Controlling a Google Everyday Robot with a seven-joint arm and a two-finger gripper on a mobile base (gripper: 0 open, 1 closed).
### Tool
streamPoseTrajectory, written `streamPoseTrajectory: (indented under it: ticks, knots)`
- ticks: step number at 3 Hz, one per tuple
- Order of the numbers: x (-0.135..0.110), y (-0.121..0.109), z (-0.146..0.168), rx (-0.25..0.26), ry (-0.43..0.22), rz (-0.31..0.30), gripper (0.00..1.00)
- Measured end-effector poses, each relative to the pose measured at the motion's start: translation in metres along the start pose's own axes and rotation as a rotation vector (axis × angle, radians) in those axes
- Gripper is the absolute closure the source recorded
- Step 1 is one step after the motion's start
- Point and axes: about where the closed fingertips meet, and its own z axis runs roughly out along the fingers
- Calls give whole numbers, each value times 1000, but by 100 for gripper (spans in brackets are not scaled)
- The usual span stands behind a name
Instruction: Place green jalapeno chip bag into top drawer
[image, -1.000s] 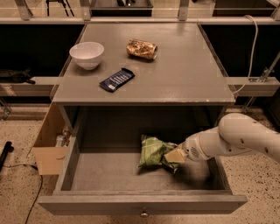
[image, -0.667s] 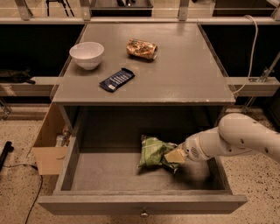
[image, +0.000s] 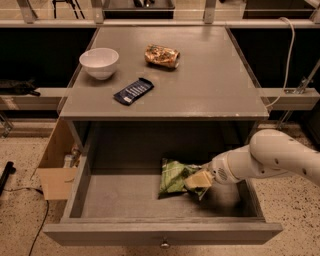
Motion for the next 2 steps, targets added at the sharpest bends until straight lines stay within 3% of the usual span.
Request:
streamPoseTrajectory:
  ticks: [1,2]
  knots:
    - [0,0,0,0,0,0,0]
    - [0,0,0,0,0,0,0]
